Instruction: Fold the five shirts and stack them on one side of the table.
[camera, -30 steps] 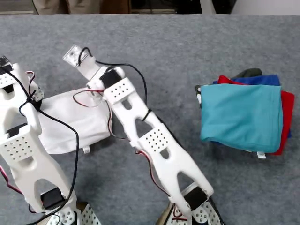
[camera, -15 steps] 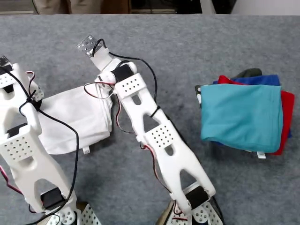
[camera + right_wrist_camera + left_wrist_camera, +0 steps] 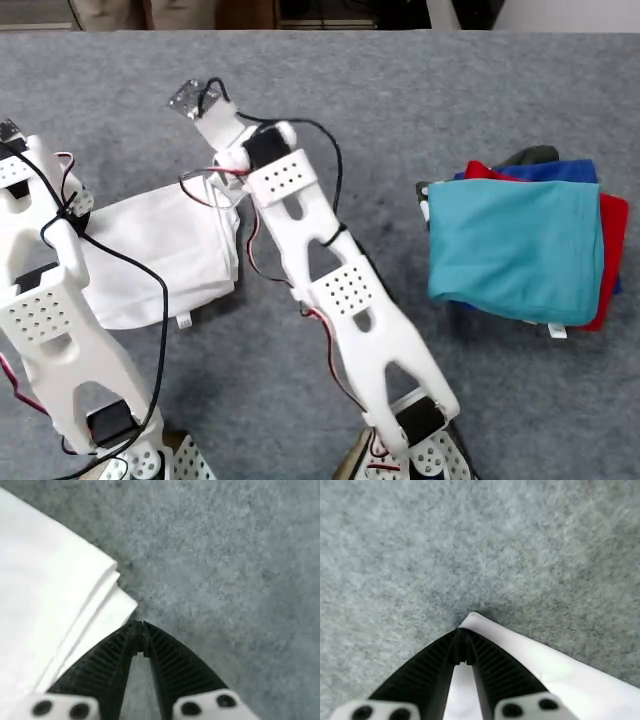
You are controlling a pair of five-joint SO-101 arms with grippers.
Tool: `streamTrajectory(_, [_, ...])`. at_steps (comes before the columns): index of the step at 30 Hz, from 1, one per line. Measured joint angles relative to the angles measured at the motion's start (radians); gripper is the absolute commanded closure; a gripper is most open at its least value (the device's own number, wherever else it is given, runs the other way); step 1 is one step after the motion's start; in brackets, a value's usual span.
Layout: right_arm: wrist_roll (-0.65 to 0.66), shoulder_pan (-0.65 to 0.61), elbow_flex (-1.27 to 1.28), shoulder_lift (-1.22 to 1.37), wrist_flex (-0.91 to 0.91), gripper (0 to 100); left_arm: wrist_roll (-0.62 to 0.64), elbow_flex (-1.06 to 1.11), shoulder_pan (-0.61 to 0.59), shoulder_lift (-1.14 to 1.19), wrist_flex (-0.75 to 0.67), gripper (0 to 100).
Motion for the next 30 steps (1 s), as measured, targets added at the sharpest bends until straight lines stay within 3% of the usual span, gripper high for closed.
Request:
streamTrajectory(5, [0.02,-0.064,0.0,-0.164,0.146,99.3,0.0,0.0,0.0,0.0,0.0,98])
streamTrajectory(9, [0.021,-0.11,0.021,-0.227,0.16,99.3,0.0,0.0,0.0,0.0,-0.005,98])
streamTrajectory(16, [0.021,-0.184,0.293,-0.284,0.16,99.3,0.0,0.0,0.0,0.0,-0.009,98])
streamTrajectory(22, [0.006,-0.192,0.505,-0.288,0.157,99.3,0.0,0.0,0.0,0.0,-0.009,98])
streamTrajectory(30, [0.003,-0.117,0.535,-0.193,0.043,99.3,0.0,0.0,0.0,0.0,-0.009,98])
